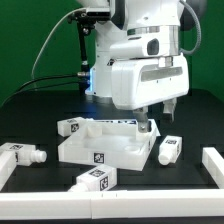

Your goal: Assemble square table

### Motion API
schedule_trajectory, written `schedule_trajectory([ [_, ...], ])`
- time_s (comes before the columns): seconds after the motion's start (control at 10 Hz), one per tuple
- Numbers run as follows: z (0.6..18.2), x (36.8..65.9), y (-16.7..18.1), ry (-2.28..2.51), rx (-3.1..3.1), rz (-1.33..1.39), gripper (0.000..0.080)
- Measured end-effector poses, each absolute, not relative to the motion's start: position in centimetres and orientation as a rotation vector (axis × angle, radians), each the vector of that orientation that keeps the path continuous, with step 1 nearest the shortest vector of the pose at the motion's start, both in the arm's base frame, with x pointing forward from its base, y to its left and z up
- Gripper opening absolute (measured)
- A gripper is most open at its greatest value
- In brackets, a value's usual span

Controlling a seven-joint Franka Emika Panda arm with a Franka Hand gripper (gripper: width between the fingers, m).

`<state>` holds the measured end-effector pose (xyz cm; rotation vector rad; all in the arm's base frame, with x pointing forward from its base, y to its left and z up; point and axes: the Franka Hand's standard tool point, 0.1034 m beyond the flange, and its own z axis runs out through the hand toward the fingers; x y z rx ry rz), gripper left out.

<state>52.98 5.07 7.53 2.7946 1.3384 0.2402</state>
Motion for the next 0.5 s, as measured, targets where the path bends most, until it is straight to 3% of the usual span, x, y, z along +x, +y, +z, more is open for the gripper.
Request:
schedule_trajectory([
  [0.5,7.47,52.88,5.32,1.281,2.823,0.254,0.065],
])
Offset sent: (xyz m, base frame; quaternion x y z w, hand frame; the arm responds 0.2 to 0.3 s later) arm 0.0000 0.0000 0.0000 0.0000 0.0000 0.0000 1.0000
